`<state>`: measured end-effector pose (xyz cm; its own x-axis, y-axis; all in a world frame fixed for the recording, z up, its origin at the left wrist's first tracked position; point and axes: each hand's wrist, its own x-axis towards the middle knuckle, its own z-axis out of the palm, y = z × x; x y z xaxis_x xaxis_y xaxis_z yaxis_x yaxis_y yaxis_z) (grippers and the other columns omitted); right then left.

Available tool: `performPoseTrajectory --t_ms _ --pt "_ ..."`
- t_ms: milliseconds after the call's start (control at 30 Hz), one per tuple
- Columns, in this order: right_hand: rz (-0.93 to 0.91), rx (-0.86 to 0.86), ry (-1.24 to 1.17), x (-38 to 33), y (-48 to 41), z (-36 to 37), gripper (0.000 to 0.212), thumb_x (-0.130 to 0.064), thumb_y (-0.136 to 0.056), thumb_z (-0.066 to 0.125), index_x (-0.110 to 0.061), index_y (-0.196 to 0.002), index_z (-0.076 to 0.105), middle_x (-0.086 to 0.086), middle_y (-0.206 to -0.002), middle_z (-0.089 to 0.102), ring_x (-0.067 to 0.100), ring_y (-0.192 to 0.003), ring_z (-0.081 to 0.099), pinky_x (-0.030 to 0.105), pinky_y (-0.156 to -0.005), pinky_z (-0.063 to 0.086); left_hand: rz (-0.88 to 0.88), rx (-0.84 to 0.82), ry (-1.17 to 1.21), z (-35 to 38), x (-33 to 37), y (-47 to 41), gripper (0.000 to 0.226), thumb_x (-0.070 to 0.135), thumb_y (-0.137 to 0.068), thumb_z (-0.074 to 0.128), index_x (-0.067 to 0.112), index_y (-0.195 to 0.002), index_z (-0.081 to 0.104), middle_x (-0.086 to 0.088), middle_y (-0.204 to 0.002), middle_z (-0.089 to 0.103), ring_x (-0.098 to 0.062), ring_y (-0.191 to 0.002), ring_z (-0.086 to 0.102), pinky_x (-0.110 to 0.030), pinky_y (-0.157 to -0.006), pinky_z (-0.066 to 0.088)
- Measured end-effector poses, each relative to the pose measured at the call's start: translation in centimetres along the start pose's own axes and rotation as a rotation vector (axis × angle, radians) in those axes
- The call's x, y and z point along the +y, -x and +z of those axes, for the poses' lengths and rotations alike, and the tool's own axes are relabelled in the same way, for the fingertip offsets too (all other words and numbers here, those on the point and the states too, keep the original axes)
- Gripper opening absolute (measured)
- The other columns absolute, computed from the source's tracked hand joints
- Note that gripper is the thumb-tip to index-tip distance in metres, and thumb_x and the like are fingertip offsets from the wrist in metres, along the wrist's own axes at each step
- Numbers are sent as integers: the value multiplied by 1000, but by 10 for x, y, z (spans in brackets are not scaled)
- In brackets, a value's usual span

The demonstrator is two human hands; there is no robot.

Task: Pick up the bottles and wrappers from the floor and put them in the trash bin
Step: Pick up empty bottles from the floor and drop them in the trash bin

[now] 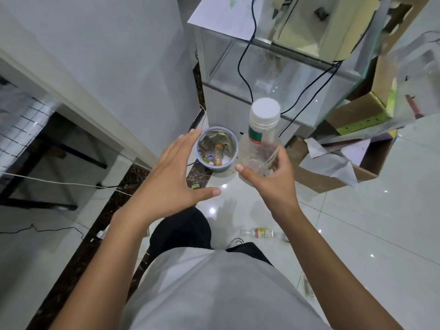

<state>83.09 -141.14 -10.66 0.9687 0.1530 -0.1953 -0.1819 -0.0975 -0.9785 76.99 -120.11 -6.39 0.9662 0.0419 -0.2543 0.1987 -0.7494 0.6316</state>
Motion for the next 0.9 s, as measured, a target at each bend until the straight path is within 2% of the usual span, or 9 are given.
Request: performPoseTrajectory --t_ms 167,267,367,467,533,633,700,833,900 --pt "1 40 -9 -2 0 3 63 -11 -73 89 -30 -122 55 -10 -119 66 -4 -105 63 9 -81 49 43 -42 -13 -13 -8 -13 117 66 -67 78 51 -153 0 36 -154 6 1 -150 1 -32 -119 15" --pt "7 88 -4 -3 -9 15 64 -11 -73 89 -31 -124 55 -11 -120 66 -3 -107 63 11 -82 50 71 -72 -9 -24 -22 -33 118 64 -67 80 51 -153 1 41 -147 4 9 -145 1 -28 -116 14" --pt "12 134 20 0 -22 32 62 -15 -75 89 -38 -120 55 -18 -115 67 -2 -107 63 18 -87 54 112 -122 -34 -38 -42 -60 120 60 -67 83 51 -153 1 45 -146 -1 18 -137 -3 -25 -114 12" --pt "36 197 55 0 -38 56 63 -20 -74 90 -39 -122 54 -17 -116 66 -1 -108 63 21 -88 55 178 -175 -87 -65 -67 -90 122 64 -65 82 52 -153 -2 44 -147 -5 23 -132 -9 -24 -113 10" --pt "77 233 35 0 -48 77 66 -18 -74 89 -38 -126 54 -19 -116 66 -4 -107 62 18 -84 54 218 -211 -143 -86 -86 -109 122 67 -65 80 53 -153 -4 42 -150 -7 20 -134 -9 -25 -114 9" --pt "123 278 22 -3 -61 112 71 -17 -73 89 -34 -132 54 -21 -115 66 -5 -105 63 20 -81 56 264 -225 -188 -117 -117 -138 122 68 -65 79 51 -153 -3 37 -155 -7 15 -139 -8 -27 -115 9" --pt "144 313 12 -5 -69 134 72 -15 -73 89 -31 -134 54 -19 -117 67 -4 -106 63 15 -79 54 292 -242 -206 -130 -137 -156 121 68 -66 78 47 -155 -2 30 -161 -4 9 -145 -6 -26 -115 8" --pt "152 369 -1 -3 -85 168 74 -12 -73 88 -30 -135 53 -19 -118 67 -3 -107 63 11 -80 51 290 -229 -253 -140 -166 -188 117 57 -70 81 39 -158 6 23 -163 6 8 -144 -1 -28 -119 12" --pt "165 369 -9 3 -96 177 72 -10 -73 88 -32 -133 54 -21 -114 68 -3 -106 64 12 -80 52 283 -201 -292 -138 -175 -201 111 52 -77 78 34 -159 6 16 -166 7 0 -150 3 -32 -123 12"
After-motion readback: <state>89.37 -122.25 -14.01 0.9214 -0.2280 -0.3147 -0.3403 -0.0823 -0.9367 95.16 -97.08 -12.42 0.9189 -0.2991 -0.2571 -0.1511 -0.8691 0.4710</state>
